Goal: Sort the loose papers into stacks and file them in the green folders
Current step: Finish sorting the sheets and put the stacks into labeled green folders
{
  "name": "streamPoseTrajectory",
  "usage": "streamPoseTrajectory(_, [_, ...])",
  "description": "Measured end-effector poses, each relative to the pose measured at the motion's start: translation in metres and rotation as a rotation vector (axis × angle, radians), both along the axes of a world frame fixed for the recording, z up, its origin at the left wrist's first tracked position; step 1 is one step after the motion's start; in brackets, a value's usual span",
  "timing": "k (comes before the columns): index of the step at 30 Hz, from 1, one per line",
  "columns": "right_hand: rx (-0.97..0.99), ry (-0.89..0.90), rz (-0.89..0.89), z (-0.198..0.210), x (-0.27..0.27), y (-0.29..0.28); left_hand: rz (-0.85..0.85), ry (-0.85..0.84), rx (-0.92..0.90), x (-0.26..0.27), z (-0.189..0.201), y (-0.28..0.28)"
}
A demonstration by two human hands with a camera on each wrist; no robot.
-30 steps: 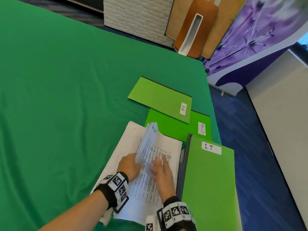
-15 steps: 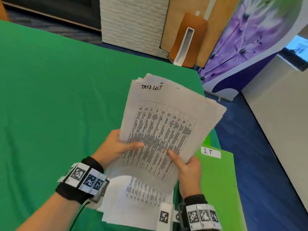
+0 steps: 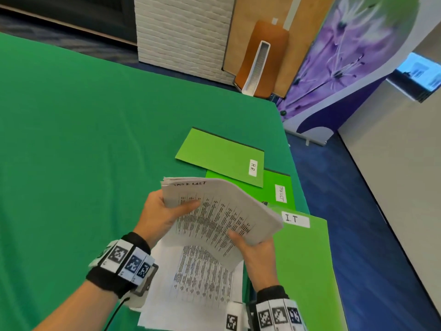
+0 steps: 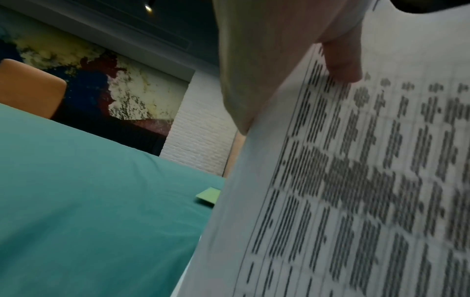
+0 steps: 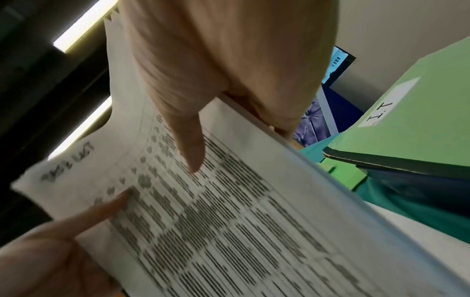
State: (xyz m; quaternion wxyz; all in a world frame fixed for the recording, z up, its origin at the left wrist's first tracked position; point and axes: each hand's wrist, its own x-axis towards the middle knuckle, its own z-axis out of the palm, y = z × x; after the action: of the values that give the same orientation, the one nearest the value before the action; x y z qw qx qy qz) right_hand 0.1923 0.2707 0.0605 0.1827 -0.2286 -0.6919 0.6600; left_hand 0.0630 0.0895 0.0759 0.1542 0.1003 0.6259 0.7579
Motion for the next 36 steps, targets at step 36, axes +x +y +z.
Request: streamPoseTrajectory(36, [0.052, -0.371, -0.567, -0.039, -0.002, 0.103, -0.231, -0.154, -0.859, -0.147, -0.074, 0.152])
